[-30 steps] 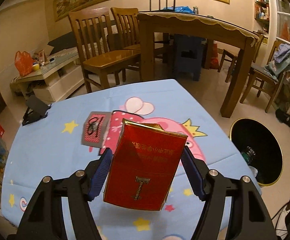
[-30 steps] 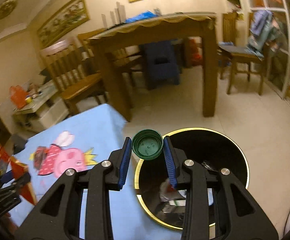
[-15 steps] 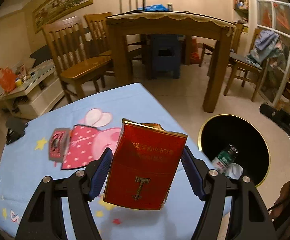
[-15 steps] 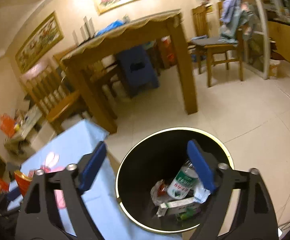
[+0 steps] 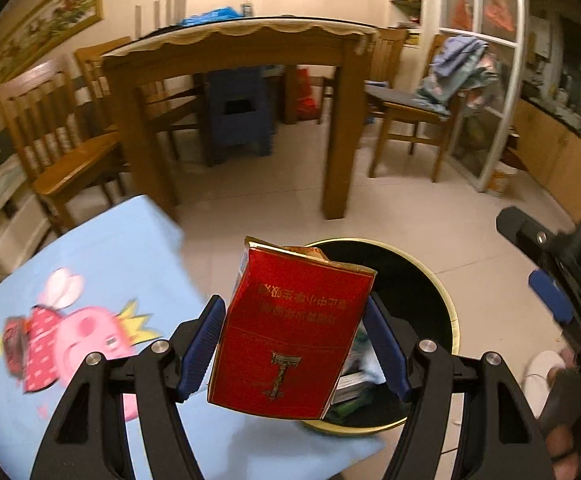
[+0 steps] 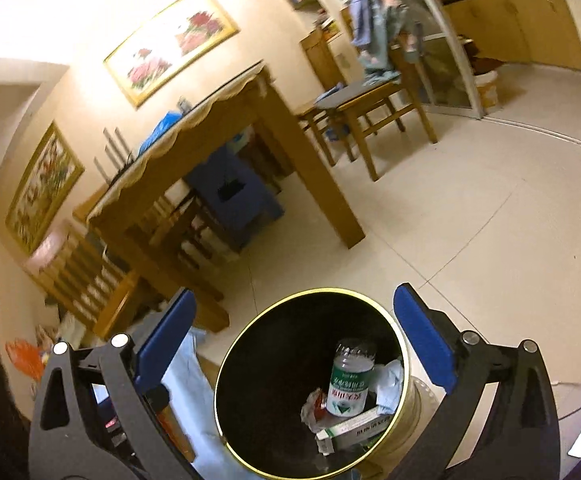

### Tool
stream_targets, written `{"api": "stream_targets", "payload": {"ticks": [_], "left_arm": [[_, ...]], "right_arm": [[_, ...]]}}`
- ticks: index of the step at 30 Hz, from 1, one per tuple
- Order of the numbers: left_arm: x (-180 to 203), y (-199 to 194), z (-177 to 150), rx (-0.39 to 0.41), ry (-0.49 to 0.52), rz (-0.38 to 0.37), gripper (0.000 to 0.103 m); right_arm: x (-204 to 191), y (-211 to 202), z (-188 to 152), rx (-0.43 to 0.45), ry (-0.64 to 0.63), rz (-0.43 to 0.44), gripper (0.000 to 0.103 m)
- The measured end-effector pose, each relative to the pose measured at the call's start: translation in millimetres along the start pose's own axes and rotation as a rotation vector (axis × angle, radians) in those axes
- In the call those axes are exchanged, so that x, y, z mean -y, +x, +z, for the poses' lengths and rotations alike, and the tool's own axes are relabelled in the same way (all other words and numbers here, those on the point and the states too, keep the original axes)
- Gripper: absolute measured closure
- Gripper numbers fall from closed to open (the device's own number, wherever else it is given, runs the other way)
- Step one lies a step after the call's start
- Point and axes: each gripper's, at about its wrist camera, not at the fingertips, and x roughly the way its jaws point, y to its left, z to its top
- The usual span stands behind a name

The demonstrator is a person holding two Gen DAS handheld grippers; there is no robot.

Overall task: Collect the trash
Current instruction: 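Carry the red box and green cap over the bin and release both, then grasp the playing card with the right gripper while the left gripper grasps the gold cylinder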

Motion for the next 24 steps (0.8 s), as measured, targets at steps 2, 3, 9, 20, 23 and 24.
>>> {"api": "stream_targets", "payload": {"ticks": [2, 3, 9, 20, 23, 24], "left_arm": [[7, 5, 2, -0.004, 0.01, -0.03, 0.032], [9, 7, 2, -0.006, 0.013, -0.039, 0.021], [7, 9, -5, -0.006, 0.014, -0.056, 0.01], [-66, -21, -49, -0.035, 0.003, 0.039, 0.007], [-104, -40, -79, -0.039, 0.013, 0.116, 0.007], [-118, -47, -90, -0.044, 0.011, 0.16, 0.006]], "right_arm": [[9, -5, 4, 0.02, 0.027, -0.004, 0.006], [13, -5, 4, 0.021, 0.034, -0.005, 0.006], [19, -5, 6, 0.018, 0.044, -0.006, 0.006], [-38, 22, -16, -0.094, -0.174, 0.028, 0.006], [-89, 42, -48, -0.235, -0.363, 0.165, 0.006], [-110, 51, -63, -0.301, -0.429, 0.21, 0.006]]}}
